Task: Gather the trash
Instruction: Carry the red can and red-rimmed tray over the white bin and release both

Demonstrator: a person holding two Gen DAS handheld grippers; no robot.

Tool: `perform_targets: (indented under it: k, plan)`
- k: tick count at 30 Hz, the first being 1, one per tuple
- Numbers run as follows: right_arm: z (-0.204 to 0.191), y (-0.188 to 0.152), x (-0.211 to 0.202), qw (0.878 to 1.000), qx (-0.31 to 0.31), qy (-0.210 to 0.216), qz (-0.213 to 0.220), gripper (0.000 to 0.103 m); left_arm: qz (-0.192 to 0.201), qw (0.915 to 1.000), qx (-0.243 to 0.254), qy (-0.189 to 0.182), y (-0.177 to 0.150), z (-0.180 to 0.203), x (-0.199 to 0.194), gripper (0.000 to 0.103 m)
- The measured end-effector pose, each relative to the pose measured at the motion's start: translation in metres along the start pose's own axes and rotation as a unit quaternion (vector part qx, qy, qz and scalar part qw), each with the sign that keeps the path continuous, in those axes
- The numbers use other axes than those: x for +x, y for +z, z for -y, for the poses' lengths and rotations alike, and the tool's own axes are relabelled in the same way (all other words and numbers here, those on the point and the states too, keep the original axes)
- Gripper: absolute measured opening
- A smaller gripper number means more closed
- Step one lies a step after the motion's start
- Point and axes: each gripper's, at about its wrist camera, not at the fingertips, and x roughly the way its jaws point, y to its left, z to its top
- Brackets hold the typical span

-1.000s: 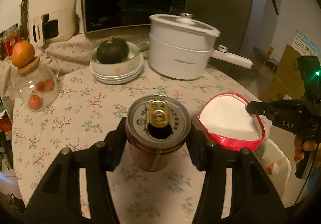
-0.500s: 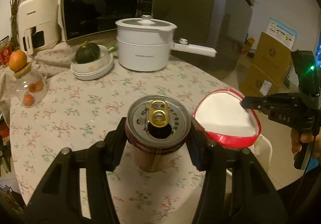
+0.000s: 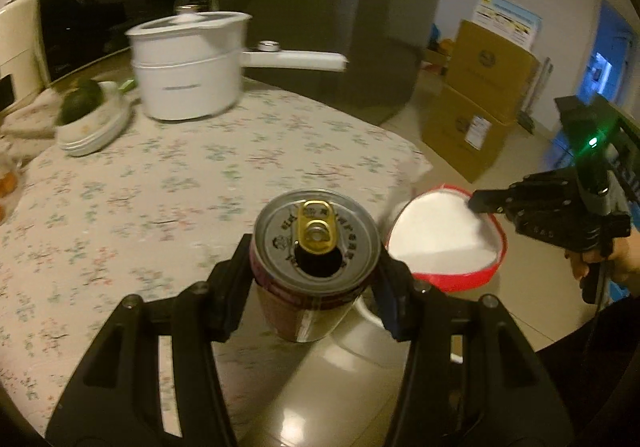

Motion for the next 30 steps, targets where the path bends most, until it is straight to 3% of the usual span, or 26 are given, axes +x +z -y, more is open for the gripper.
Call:
perform_targets:
  k: [7, 10, 12, 14, 16, 23, 30]
  plan:
    - [0.029, -0.038, 0.015, 0.998, -0.007, -0.032, -0.055, 0.005, -0.018, 0.9986, 0.029, -0.040, -0.001, 0.040, 0.023, 0.056]
    - [0.038, -0.047, 0.020, 0.997, 0.003, -0.022, -0.072, 0.008, -0.026, 0.9974, 0.040, -0.054, -0.003, 0.054, 0.032, 0.056]
    - [0.047, -0.051, 0.022, 0.996, 0.025, -0.013, -0.087, 0.018, -0.032, 0.9962, 0.049, -0.065, -0.005, 0.062, 0.038, 0.056]
    - [0.054, -0.052, 0.020, 0.995, 0.041, -0.016, -0.087, 0.041, -0.041, 0.9948, 0.058, -0.072, -0.008, 0.071, 0.046, 0.056]
    - [0.058, -0.051, 0.017, 0.996, 0.049, -0.017, -0.078, 0.049, -0.050, 0.9935, 0.065, -0.079, -0.010, 0.079, 0.052, 0.056]
    - [0.066, -0.046, 0.008, 0.996, 0.072, -0.012, -0.060, 0.057, -0.083, 0.9880, 0.090, -0.094, -0.026, 0.101, 0.075, 0.056]
    - [0.069, -0.048, 0.007, 0.995, 0.078, -0.017, -0.061, 0.058, -0.102, 0.9822, 0.107, -0.116, -0.034, 0.117, 0.096, 0.059]
